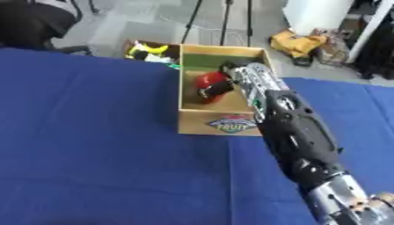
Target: Pick up objects on the table and place them in the box.
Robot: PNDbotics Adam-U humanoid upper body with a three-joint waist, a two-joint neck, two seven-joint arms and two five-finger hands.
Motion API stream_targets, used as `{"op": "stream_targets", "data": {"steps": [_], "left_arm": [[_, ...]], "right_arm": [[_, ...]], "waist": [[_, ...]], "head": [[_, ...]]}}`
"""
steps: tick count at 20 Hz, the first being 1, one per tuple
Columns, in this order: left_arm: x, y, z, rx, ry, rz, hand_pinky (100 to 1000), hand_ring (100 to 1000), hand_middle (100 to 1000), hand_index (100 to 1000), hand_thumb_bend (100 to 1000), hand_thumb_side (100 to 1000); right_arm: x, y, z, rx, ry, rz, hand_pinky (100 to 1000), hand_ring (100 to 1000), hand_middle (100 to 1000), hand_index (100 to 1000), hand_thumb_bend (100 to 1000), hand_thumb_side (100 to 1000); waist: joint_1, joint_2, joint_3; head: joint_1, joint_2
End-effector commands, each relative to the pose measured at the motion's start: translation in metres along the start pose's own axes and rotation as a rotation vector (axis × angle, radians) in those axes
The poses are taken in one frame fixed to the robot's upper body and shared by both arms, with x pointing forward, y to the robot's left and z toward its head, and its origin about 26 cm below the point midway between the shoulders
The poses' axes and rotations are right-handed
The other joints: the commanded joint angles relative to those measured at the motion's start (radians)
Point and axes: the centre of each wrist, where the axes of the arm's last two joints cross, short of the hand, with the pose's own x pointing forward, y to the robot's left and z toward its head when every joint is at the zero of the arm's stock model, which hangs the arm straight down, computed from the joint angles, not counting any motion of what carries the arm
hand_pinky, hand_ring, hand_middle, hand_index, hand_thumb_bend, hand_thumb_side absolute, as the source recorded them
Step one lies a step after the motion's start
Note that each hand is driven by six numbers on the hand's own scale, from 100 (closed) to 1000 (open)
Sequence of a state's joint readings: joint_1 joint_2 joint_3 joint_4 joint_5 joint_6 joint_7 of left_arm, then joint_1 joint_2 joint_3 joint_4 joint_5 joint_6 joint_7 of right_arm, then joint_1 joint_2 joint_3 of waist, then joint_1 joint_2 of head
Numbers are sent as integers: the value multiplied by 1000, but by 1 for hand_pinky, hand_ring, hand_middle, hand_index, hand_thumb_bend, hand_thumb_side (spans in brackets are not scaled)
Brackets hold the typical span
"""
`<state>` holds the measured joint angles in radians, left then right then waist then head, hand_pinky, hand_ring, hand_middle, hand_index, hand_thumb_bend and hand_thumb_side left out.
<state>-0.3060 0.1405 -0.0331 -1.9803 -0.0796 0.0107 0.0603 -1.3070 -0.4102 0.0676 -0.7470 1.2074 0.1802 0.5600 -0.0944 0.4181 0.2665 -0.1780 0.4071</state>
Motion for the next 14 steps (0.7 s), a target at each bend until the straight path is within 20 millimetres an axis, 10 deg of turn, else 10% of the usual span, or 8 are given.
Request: {"op": "stream_targets", "data": {"steps": [1, 14], "left_arm": [[6, 3, -1, -3, -19, -7, 206, 408, 438, 741, 100, 1000], [2, 6, 4, 11, 7, -5, 210, 410, 440, 740, 100, 1000]], "right_arm": [[-9, -24, 8, -55, 32, 20, 758, 980, 1000, 955, 724, 982], [-27, -49, 28, -205, -15, -50, 755, 931, 976, 955, 677, 1000]], "waist": [[10, -37, -5], [39, -97, -43]], "head": [[-2, 14], [38, 84]]}}
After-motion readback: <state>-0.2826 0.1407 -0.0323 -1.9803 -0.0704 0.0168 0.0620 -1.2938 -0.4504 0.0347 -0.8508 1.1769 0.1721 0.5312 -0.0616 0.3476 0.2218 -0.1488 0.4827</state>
